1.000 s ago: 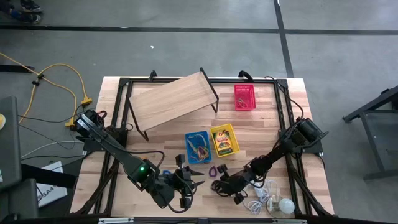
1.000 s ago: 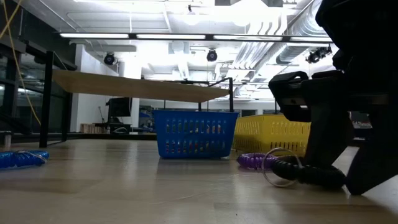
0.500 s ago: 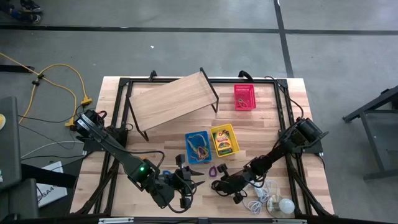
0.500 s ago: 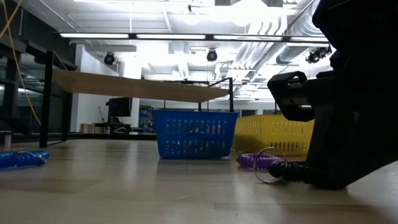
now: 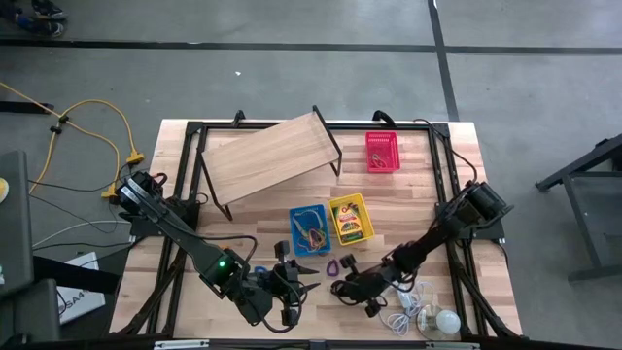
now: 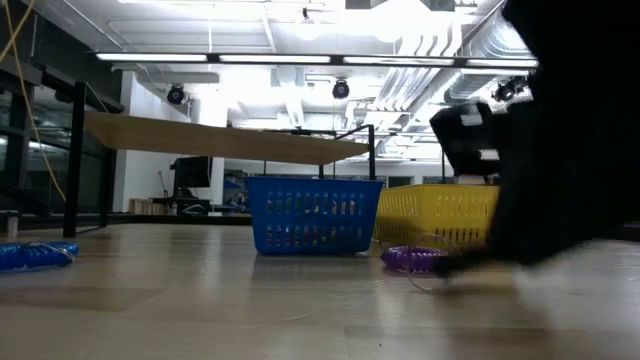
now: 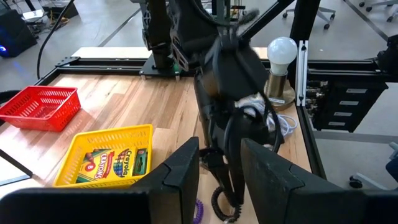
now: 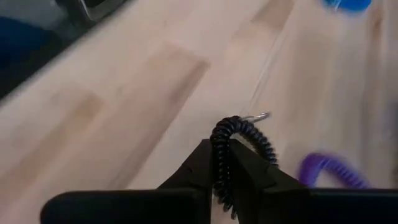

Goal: Pick & Place Office Desk Supplies
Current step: Put the black spring keychain into the red bin

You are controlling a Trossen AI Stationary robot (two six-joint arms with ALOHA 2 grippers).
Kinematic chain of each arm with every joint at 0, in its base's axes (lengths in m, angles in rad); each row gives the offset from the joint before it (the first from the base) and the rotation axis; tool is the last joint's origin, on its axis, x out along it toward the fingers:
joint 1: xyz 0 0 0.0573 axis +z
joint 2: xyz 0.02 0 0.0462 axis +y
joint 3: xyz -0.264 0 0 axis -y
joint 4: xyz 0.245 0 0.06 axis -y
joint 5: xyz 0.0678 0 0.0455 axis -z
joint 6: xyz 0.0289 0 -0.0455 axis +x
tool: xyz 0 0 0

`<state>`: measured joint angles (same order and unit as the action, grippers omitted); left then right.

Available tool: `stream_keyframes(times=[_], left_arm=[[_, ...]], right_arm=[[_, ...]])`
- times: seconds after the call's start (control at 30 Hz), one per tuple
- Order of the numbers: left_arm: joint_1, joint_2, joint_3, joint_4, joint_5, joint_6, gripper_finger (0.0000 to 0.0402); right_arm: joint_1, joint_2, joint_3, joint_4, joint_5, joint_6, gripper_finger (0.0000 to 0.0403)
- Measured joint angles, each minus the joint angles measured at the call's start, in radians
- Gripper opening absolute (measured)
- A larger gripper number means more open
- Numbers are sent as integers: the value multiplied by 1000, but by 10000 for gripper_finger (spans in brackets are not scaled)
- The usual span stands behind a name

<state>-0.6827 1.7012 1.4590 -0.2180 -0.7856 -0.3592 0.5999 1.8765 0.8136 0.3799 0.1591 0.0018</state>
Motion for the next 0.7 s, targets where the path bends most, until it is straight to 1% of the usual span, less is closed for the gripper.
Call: stream_keyframes(times=[0.17,0.3,0.53,0.63,0.7], left_arm=[[0,0,0,0,0,0,113],[0,0,0,0,0,0,113],[0,0,0,0,0,0,113],[0,0,0,0,0,0,113],[0,0,0,0,0,0,113]], right_arm=[[3,-67,2,-1,2,-24,27],[10,-75,1,-13,5,-25,27],[22,-85,2,-26,52,-25,27],[18,-113,3,-58,58,-12,27],[15,-138,3,-101,92,-2,27]])
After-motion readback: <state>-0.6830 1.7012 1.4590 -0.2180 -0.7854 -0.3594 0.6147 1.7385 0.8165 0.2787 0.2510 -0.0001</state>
